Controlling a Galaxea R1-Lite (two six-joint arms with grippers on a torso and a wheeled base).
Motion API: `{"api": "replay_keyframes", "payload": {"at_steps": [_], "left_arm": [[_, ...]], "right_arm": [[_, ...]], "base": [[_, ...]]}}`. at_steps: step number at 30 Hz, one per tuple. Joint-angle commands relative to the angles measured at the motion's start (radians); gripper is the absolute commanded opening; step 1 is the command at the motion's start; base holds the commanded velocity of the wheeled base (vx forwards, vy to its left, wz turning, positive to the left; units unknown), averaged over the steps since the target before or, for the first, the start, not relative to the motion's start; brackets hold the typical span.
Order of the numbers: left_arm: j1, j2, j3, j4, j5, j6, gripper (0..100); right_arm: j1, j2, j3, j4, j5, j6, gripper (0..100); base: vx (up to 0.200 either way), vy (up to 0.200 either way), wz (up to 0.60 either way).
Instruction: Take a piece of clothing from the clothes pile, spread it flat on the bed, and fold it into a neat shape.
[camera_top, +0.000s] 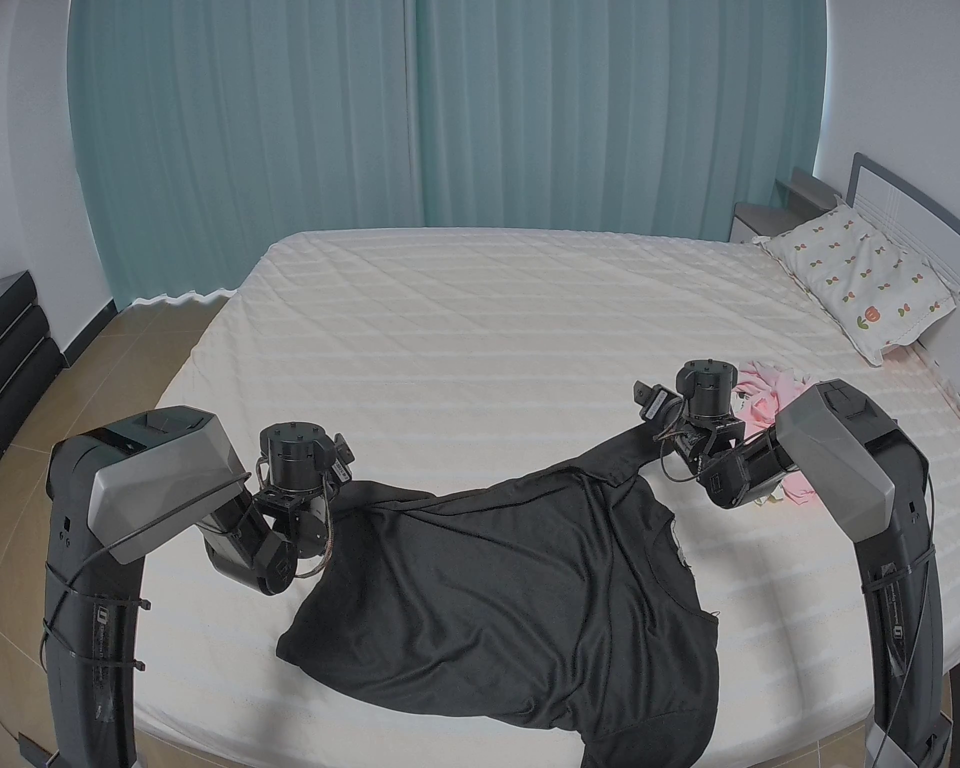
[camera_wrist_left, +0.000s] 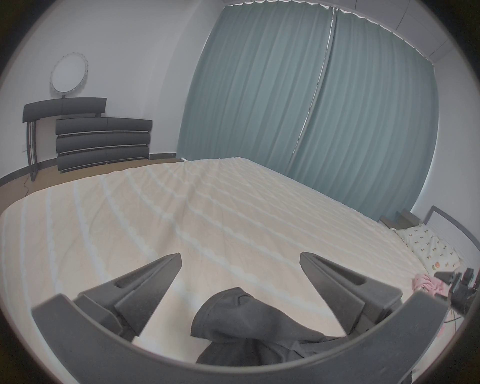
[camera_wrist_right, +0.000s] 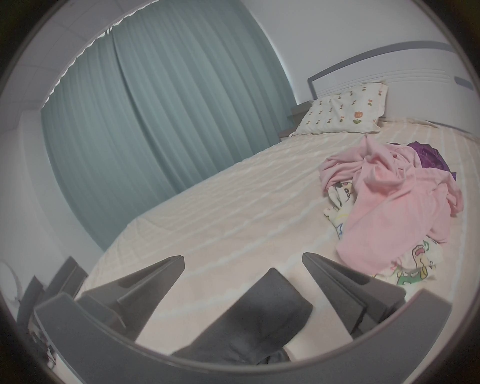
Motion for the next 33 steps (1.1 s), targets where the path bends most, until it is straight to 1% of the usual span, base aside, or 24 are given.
{"api": "replay_keyframes", "payload": {"at_steps": [1, 2, 3, 4, 7, 9, 12, 13, 15, 16, 17, 19, 20, 21, 22, 23, 24, 26, 28, 30, 31, 32, 33], "left_arm": [[0.015, -0.058, 0.071, 0.0, -0.004, -0.006, 100], [0.015, -0.058, 0.071, 0.0, -0.004, -0.006, 100], [0.01, -0.075, 0.109, 0.0, -0.012, -0.012, 100], [0.01, -0.085, 0.127, -0.003, -0.018, -0.029, 100], [0.01, -0.114, 0.161, -0.005, -0.038, -0.075, 100], [0.01, -0.174, 0.239, -0.005, -0.112, -0.146, 100], [0.007, -0.246, 0.365, -0.006, -0.215, -0.188, 100], [0.007, -0.266, 0.402, -0.006, -0.236, -0.198, 100], [0.006, -0.292, 0.448, -0.006, -0.261, -0.208, 100], [0.006, -0.326, 0.514, -0.006, -0.3, -0.23, 100], [0.007, -0.352, 0.563, -0.008, -0.333, -0.244, 100], [0.007, -0.392, 0.65, -0.011, -0.393, -0.258, 100], [0.007, -0.394, 0.657, -0.011, -0.397, -0.259, 100], [0.007, -0.423, 0.739, -0.029, -0.435, -0.265, 100], [0.006, -0.426, 0.784, -0.045, -0.449, -0.274, 100], [0.006, -0.426, 0.784, -0.045, -0.449, -0.274, 100], [0.006, -0.42, 0.844, -0.082, -0.452, -0.284, 100], [0.006, -0.415, 0.881, -0.126, -0.449, -0.287, 100], [0.007, -0.407, 0.928, -0.152, -0.455, -0.29, 100], [0.006, -0.387, 0.971, -0.171, -0.469, -0.288, 100], [0.006, -0.387, 0.971, -0.171, -0.469, -0.288, 100], [0.006, -0.351, 0.974, -0.177, -0.488, -0.285, 100], [0.006, -0.326, 0.971, -0.18, -0.491, -0.285, 100]], "right_arm": [[-0.018, -0.008, -0.059, -0.019, 0.004, 0.09, 100], [-0.018, -0.008, -0.059, -0.019, 0.004, 0.09, 100], [-0.015, -0.014, -0.105, -0.088, 0.003, 0.182, 100], [-0.013, -0.025, -0.1, -0.073, 0.006, 0.196, 100], [-0.012, -0.042, -0.046, -0.024, 0.02, 0.191, 100], [-0.01, -0.088, 0.064, -0.01, 0.089, 0.191, 100], [-0.015, -0.169, 0.256, -0.019, 0.181, 0.185, 100], [-0.018, -0.192, 0.306, -0.025, 0.198, 0.183, 100], [-0.018, -0.221, 0.375, -0.039, 0.216, 0.183, 100], [-0.021, -0.255, 0.48, -0.068, 0.227, 0.185, 100], [-0.024, -0.273, 0.549, -0.1, 0.233, 0.188, 100], [-0.033, -0.295, 0.656, -0.158, 0.239, 0.193, 100], [-0.033, -0.296, 0.662, -0.163, 0.239, 0.193, 100], [-0.038, -0.307, 0.756, -0.206, 0.25, 0.193, 100], [-0.05, -0.31, 0.797, -0.228, 0.259, 0.194, 100], [-0.05, -0.31, 0.797, -0.228, 0.259, 0.194, 100], [-0.071, -0.309, 0.862, -0.26, 0.265, 0.194, 100], [-0.077, -0.304, 0.923, -0.293, 0.267, 0.205, 100], [-0.077, -0.302, 0.972, -0.346, 0.277, 0.24, 100], [-0.081, -0.298, 1.018, -0.419, 0.314, 0.302, 100], [-0.081, -0.298, 1.018, -0.419, 0.314, 0.302, 100], [-0.091, -0.292, 1.04, -0.43, 0.345, 0.332, 100], [-0.093, -0.287, 1.046, -0.43, 0.346, 0.331, 100]], "base": [[0.0, 0.0, 0.0], [0.0, 0.0, 0.0], [0.0, 0.0, 0.0], [0.0, 0.0, 0.0], [0.0, 0.0, 0.0], [0.0, 0.0, 0.0], [0.0, 0.0, 0.0], [0.0, 0.0, 0.0], [0.0, 0.0, 0.0], [0.0, 0.0, 0.0], [0.0, 0.0, 0.0], [0.0, 0.0, 0.0], [0.0, 0.0, 0.0], [0.0, 0.0, 0.0], [0.0, 0.0, 0.0], [0.0, 0.0, 0.0], [0.0, 0.0, 0.0], [0.0, 0.0, 0.0], [0.0, 0.0, 0.0], [0.0, 0.0, 0.0], [0.0, 0.0, 0.0], [0.0, 0.0, 0.0], [0.0, 0.0, 0.0]]}}
